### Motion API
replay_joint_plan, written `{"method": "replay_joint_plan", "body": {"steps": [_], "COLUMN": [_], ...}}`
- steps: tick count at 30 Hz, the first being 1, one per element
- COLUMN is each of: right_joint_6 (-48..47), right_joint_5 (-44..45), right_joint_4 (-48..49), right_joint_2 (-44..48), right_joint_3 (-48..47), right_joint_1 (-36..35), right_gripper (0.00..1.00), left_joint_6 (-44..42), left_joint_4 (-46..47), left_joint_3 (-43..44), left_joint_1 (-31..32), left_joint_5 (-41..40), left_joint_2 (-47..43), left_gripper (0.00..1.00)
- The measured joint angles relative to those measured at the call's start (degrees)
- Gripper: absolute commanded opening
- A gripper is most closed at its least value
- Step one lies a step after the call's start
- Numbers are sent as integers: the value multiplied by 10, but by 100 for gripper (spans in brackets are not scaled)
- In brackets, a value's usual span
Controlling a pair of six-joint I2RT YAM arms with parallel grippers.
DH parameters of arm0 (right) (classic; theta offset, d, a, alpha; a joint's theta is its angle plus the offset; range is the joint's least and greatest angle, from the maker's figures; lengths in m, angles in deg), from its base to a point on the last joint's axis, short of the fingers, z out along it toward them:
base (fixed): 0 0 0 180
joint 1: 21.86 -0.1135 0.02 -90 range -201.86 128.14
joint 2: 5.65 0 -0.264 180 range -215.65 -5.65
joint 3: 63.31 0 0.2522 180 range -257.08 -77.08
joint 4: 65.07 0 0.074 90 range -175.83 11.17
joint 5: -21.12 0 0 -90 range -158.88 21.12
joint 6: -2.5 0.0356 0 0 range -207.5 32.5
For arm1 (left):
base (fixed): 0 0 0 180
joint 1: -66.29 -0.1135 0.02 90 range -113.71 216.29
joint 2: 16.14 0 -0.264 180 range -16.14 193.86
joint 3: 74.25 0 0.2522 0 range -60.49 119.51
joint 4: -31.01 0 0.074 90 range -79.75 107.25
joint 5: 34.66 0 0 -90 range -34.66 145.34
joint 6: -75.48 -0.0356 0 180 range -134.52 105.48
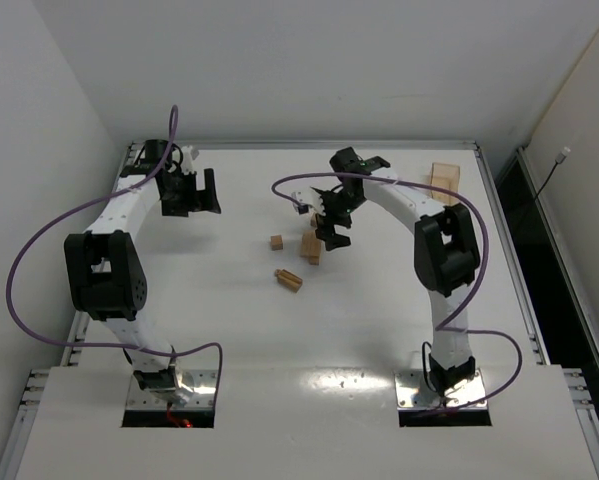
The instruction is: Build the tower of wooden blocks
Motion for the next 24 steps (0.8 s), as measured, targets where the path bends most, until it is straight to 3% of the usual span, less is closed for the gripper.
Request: {"method": "replay_joint_plan", "body": {"steps": [10, 24], "right_joint_6": [33, 72], "right_joint_5": [-10, -18], "right_joint_4": [-86, -86], "right_joint_2": [-92, -110], "right_joint_3": [-83, -90], "right_joint_1": [0, 0], "right_gripper": [100, 100], "left_joint_6": [2, 4], "left_joint_4": [1, 1], "left_joint_3": [0, 0], "left_joint_1": [0, 0], "left_joint_5": [0, 0], "left_joint_2": [1, 1], "left_gripper": [100, 100]}}
